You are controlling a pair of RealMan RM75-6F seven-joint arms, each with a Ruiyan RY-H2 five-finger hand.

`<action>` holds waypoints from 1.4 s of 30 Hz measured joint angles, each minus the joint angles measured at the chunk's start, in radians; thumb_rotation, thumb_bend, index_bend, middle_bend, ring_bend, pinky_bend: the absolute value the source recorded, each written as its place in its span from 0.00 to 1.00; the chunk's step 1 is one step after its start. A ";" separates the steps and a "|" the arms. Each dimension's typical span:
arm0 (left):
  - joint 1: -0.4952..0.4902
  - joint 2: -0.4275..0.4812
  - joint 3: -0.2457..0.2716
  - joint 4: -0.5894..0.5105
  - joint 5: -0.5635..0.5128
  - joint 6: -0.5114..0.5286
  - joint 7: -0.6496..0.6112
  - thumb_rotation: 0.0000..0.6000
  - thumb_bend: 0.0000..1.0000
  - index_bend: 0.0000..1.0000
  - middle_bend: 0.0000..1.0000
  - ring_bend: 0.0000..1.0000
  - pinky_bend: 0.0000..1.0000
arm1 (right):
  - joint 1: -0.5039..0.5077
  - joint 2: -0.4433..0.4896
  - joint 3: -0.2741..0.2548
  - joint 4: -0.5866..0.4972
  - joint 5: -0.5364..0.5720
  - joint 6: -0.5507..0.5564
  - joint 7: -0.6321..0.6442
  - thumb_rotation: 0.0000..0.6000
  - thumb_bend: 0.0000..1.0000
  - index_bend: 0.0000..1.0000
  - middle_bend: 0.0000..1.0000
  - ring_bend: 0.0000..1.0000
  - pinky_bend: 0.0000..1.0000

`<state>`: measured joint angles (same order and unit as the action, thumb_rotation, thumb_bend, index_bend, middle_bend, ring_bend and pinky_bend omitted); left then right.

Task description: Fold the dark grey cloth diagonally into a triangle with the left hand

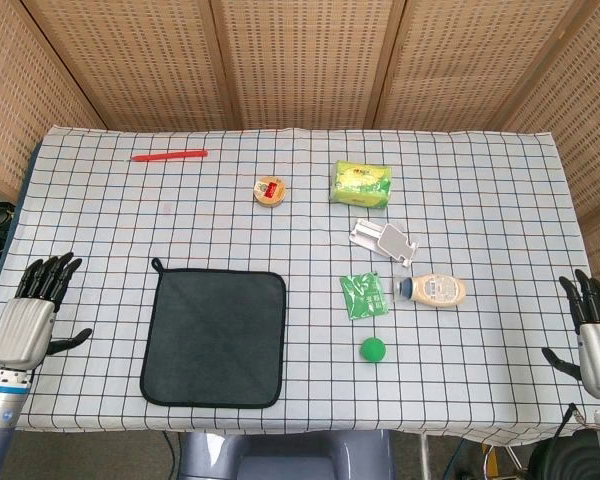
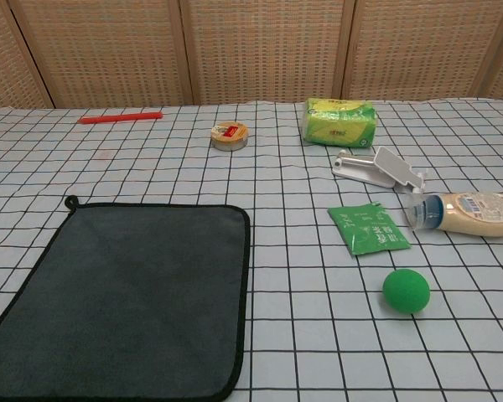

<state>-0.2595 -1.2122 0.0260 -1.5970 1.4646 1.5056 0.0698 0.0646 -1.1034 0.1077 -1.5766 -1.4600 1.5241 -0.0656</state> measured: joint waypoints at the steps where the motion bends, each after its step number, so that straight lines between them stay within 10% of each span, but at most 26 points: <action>1: 0.000 0.000 -0.002 0.000 0.000 -0.003 0.001 1.00 0.00 0.00 0.00 0.00 0.00 | 0.000 0.000 0.000 0.000 0.000 0.000 0.000 1.00 0.00 0.00 0.00 0.00 0.00; 13: -0.079 -0.010 -0.043 0.002 -0.006 -0.153 0.009 1.00 0.13 0.01 0.00 0.00 0.00 | -0.001 0.008 0.001 0.001 0.000 -0.003 0.021 1.00 0.00 0.00 0.00 0.00 0.00; 19: -0.239 -0.052 -0.100 0.045 -0.004 -0.357 0.003 1.00 0.33 0.25 0.00 0.00 0.00 | 0.004 0.009 0.005 0.001 0.012 -0.015 0.026 1.00 0.00 0.00 0.00 0.00 0.00; 42: -0.671 -0.501 -0.233 0.475 -0.133 -0.794 0.167 1.00 0.46 0.36 0.00 0.00 0.00 | 0.018 0.000 0.024 0.040 0.089 -0.077 0.046 1.00 0.00 0.00 0.00 0.00 0.00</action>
<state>-0.9305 -1.7127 -0.2066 -1.1218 1.3315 0.7115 0.2372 0.0824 -1.1038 0.1318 -1.5365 -1.3709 1.4472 -0.0198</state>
